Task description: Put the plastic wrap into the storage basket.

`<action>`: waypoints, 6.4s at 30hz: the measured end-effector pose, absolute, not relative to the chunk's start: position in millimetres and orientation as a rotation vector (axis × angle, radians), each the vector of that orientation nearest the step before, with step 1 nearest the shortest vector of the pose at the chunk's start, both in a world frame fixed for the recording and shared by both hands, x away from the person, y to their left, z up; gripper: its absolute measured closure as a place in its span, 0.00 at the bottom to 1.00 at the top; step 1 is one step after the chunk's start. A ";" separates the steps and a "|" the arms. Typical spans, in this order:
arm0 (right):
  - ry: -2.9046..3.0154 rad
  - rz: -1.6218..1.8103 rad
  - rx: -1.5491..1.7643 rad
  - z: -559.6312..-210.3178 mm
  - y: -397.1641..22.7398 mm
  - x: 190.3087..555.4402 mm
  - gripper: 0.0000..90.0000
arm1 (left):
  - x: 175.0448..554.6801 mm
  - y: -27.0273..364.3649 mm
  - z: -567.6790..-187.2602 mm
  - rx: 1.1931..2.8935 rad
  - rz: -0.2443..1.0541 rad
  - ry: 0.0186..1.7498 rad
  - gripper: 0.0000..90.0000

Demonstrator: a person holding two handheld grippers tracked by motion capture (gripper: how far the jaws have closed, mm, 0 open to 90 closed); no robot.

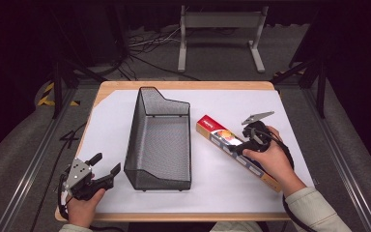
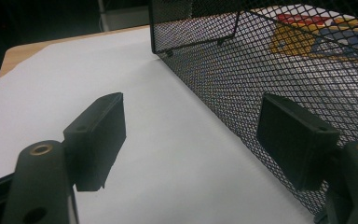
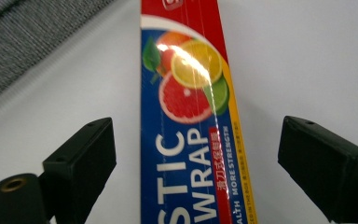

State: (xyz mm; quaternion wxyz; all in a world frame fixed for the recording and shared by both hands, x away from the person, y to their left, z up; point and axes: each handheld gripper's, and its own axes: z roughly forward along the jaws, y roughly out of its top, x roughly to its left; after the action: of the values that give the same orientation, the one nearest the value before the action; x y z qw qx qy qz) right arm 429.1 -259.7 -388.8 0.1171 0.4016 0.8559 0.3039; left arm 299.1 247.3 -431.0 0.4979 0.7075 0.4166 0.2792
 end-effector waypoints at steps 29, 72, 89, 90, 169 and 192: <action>2.671 0.477 1.138 -413.6 -244.1 433.6 0.44 | 298.9 247.4 -431.0 1.709 0.681 1.008 0.27; 2.501 0.831 1.214 -318.2 -219.6 422.5 0.45 | 293.9 253.1 -430.9 1.694 0.695 1.022 0.27; 2.457 0.869 1.296 -296.6 -145.6 425.4 0.45 | 288.9 257.9 -431.4 1.682 0.706 1.035 0.27; 2.452 0.869 1.312 -296.3 -141.3 425.0 0.45 | 289.2 257.5 -431.2 1.685 0.706 1.035 0.27; 2.516 0.425 1.752 -347.3 -2.0 450.4 0.44 | 281.6 264.8 -432.0 1.669 0.729 1.060 0.27; 2.529 0.362 1.609 -355.6 1.3 453.9 0.42 | 287.0 260.7 -431.9 1.679 0.719 1.041 0.27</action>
State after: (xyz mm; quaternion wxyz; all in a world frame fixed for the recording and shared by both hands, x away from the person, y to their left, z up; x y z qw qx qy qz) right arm 453.9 1.3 -355.6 0.0614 0.5320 0.8360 0.1196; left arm 287.0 260.7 -431.9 0.4965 0.6933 0.4299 0.2967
